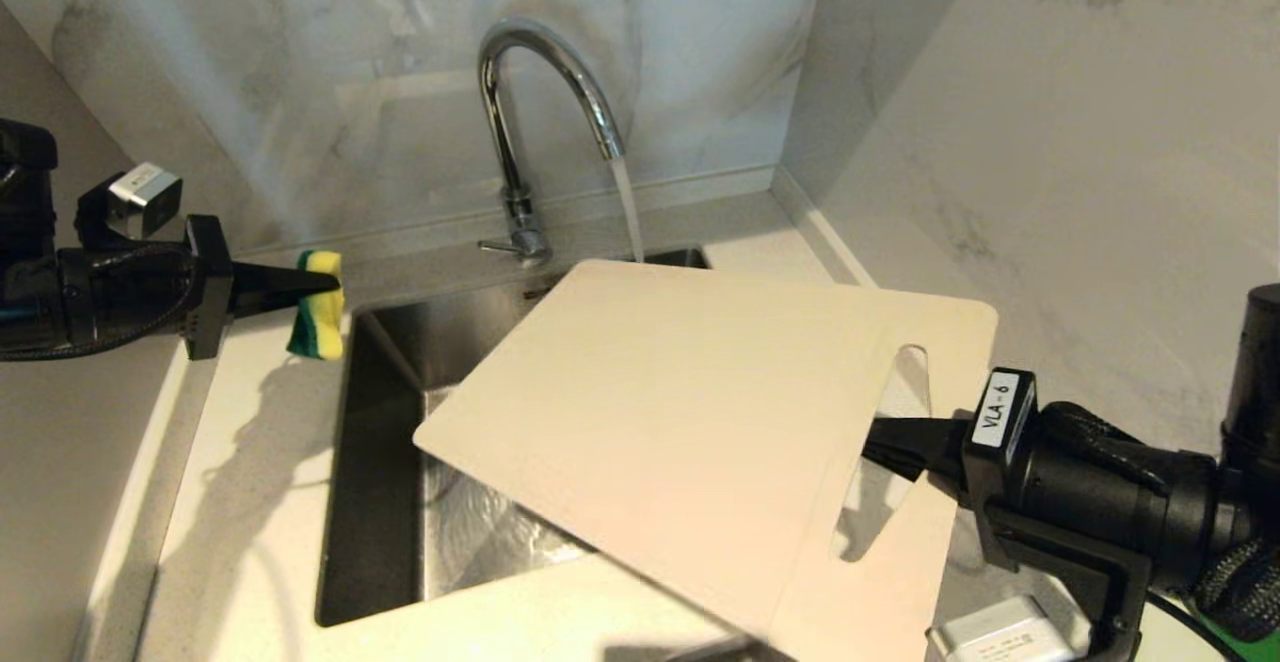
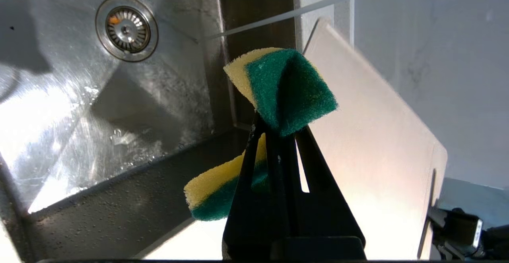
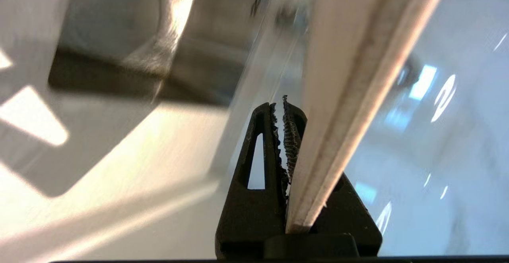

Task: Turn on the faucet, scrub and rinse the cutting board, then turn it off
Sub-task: Put down the cutting board

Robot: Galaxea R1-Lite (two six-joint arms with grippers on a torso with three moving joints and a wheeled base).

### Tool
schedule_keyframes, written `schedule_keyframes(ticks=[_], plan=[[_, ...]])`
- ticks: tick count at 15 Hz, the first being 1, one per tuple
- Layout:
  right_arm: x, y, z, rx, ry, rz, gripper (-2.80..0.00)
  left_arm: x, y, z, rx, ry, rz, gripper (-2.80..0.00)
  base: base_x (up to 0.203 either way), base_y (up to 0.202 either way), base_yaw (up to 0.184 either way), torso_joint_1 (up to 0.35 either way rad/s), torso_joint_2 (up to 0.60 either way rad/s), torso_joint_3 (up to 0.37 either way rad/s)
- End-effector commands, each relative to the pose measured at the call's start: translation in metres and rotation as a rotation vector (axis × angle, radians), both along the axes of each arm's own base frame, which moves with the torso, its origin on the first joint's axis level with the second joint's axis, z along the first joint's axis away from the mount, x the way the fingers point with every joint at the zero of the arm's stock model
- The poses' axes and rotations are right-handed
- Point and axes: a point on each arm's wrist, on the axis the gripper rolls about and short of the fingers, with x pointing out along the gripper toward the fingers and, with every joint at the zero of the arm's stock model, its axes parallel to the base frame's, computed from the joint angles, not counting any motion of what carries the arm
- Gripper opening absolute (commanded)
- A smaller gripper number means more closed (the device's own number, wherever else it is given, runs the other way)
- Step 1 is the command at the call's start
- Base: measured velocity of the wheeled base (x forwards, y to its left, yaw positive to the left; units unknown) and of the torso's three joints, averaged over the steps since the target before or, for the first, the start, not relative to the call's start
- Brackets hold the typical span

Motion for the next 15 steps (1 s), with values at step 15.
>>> schedule_keyframes(ticks=[15], plan=[[-0.039,-0.02,0.019,0.111,-0.086,-0.27,-2.8,0.004,0.0,-0.011,-0.009,0.043,0.002,-2.8,0.0,0.0,0.0,0.0,0.0,0.0]])
